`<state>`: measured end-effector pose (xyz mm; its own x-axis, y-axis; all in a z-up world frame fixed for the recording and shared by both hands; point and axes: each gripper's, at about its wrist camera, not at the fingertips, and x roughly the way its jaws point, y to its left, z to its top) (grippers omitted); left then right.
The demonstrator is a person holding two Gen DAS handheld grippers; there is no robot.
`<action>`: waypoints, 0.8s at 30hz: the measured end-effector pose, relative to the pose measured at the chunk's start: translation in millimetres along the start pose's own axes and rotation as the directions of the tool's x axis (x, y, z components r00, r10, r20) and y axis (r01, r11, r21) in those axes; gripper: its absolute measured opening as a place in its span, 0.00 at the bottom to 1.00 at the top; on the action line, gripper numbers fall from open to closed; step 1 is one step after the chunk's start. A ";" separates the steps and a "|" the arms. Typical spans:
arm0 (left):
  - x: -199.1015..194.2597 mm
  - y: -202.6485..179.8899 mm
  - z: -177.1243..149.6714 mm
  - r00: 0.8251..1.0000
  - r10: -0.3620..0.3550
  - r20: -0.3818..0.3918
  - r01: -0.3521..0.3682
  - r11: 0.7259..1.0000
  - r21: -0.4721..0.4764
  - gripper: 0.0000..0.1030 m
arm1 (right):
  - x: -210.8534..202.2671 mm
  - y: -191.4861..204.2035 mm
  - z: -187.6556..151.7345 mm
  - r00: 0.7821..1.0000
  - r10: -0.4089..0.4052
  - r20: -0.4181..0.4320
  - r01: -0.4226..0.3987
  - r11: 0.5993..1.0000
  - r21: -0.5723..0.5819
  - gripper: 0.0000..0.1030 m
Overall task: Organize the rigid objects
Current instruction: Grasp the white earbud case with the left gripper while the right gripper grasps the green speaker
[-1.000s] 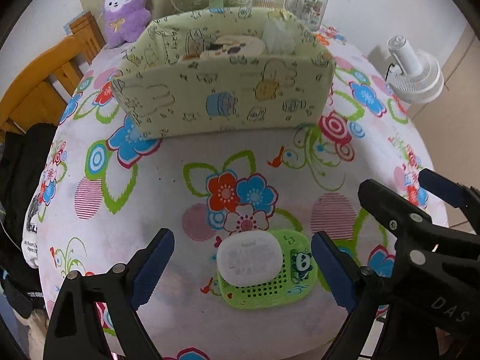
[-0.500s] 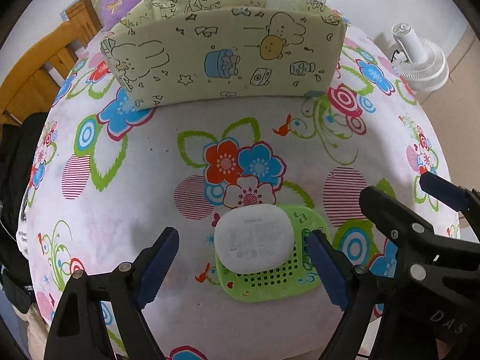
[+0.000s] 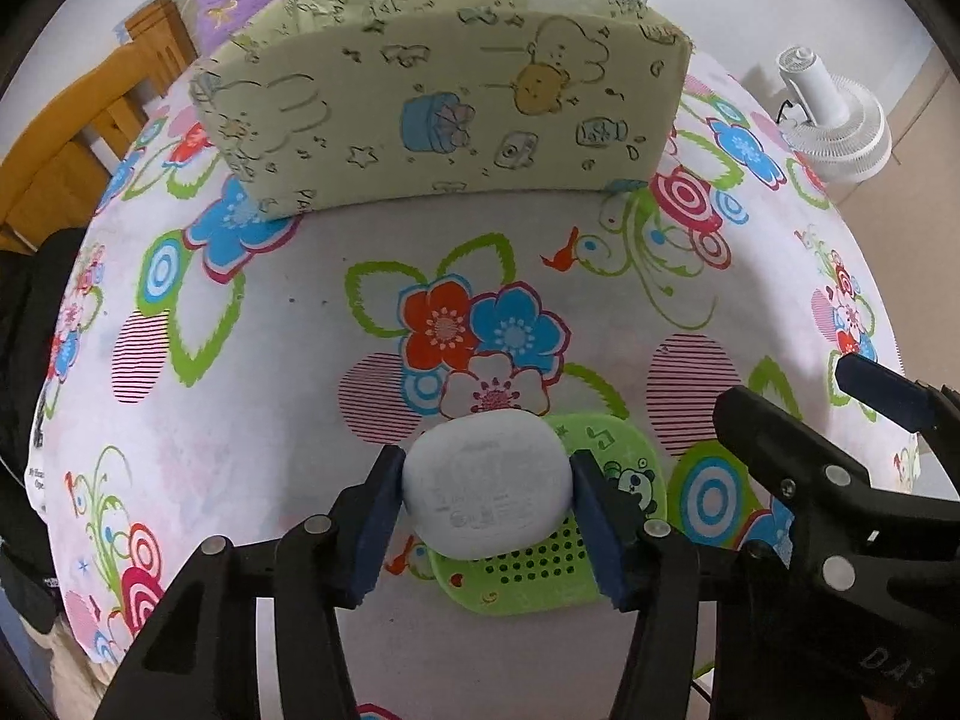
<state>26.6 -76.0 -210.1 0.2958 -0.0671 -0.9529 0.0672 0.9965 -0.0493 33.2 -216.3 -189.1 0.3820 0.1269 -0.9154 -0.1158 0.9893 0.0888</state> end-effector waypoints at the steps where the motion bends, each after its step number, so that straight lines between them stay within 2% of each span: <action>1: -3.3 1.2 -0.8 1.000 -0.004 0.004 0.004 1.000 0.003 0.55 | -1.1 0.8 -0.2 1.000 0.004 0.001 -0.004 1.000 0.000 0.89; 13: -20.0 29.4 -6.8 1.000 0.001 0.021 -0.003 0.998 0.063 0.55 | -9.6 30.6 -4.7 1.000 0.016 0.006 -0.016 1.000 0.022 0.89; 24: -17.2 60.0 -10.9 1.000 -0.015 0.010 0.014 0.988 0.152 0.55 | 4.7 62.9 -8.8 0.999 0.015 -0.047 -0.013 0.999 0.048 0.89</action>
<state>15.1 -14.5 -200.0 0.3043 -0.0827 -0.9490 0.2151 0.9765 -0.0162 19.7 -154.1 -191.2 0.3367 0.1383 -0.9314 -0.0767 0.9899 0.1192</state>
